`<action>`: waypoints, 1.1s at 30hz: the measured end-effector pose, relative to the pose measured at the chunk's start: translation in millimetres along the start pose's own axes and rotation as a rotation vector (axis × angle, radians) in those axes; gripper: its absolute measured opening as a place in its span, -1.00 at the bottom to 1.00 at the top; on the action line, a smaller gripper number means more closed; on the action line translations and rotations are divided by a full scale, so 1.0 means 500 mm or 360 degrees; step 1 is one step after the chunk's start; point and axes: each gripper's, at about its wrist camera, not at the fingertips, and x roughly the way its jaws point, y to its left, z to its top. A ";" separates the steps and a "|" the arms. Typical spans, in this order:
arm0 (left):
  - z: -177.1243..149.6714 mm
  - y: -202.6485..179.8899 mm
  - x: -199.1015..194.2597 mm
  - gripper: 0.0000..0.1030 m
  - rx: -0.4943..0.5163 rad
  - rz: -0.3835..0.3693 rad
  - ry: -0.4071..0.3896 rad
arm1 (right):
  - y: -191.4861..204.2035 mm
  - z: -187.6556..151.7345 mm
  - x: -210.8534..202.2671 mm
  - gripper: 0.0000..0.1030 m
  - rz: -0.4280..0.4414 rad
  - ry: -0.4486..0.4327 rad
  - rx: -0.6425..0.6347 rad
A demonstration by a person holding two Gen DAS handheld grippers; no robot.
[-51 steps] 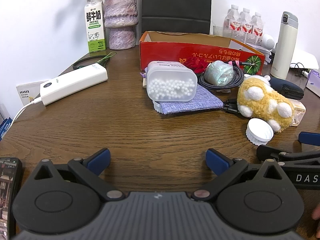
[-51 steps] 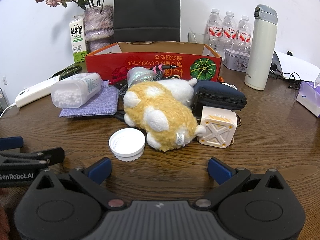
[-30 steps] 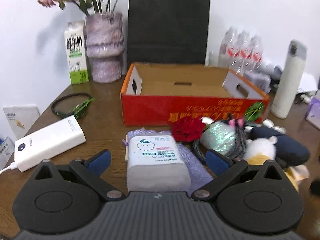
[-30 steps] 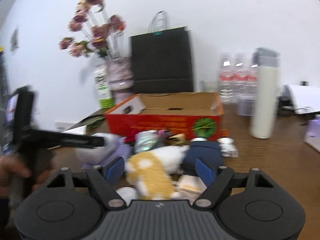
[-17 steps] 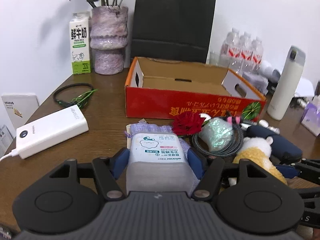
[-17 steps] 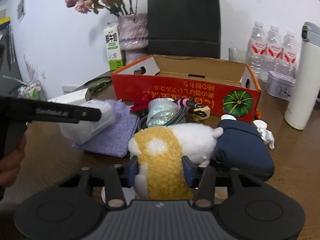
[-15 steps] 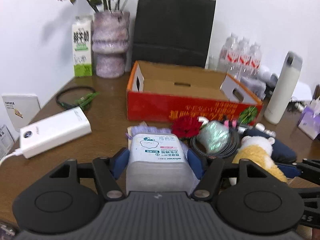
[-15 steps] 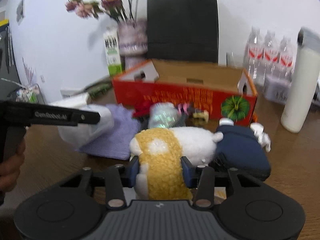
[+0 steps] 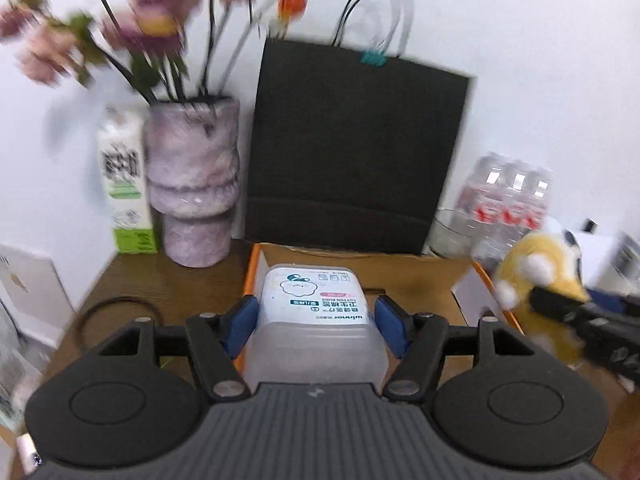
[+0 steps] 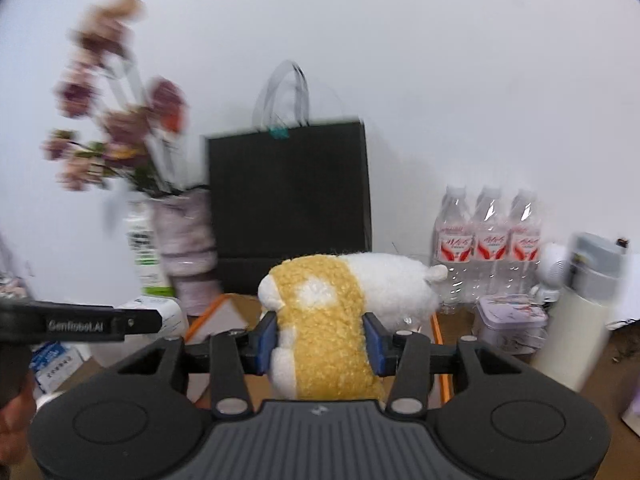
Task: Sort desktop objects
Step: 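Lower the bead box and plush toy into the cardboard box and open both tools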
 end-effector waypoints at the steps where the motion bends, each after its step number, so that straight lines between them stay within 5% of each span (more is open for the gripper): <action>1: 0.018 -0.001 0.047 0.29 -0.0005 -0.0021 0.0042 | -0.006 0.020 0.056 -0.16 -0.0016 0.0083 0.0003; 5: 0.054 0.012 0.213 0.29 -0.0107 -0.0045 0.0123 | -0.037 0.046 0.259 -0.16 -0.0135 0.0321 0.0035; 8: 0.051 0.006 0.293 0.29 -0.0003 0.0031 0.0142 | -0.070 0.025 0.362 -0.15 -0.0146 0.0470 0.0124; 14: 0.012 -0.007 0.365 0.31 0.0149 0.0185 0.0297 | -0.095 -0.040 0.455 -0.11 -0.0088 0.0614 0.0212; 20: -0.030 -0.027 0.338 0.35 0.0373 0.0282 0.0251 | -0.099 -0.055 0.456 0.12 -0.0169 0.0714 0.0239; 25: -0.052 0.006 0.292 0.50 0.0391 0.0183 0.0317 | -0.096 -0.069 0.410 0.32 -0.0104 0.0739 0.0337; 28: -0.055 0.024 0.254 0.57 0.0300 0.0113 0.0285 | -0.074 -0.073 0.371 0.40 -0.0045 0.0729 0.0281; 33: -0.023 0.084 0.157 0.72 -0.0120 -0.0025 0.0249 | -0.073 -0.032 0.297 0.51 -0.0049 0.0654 0.0296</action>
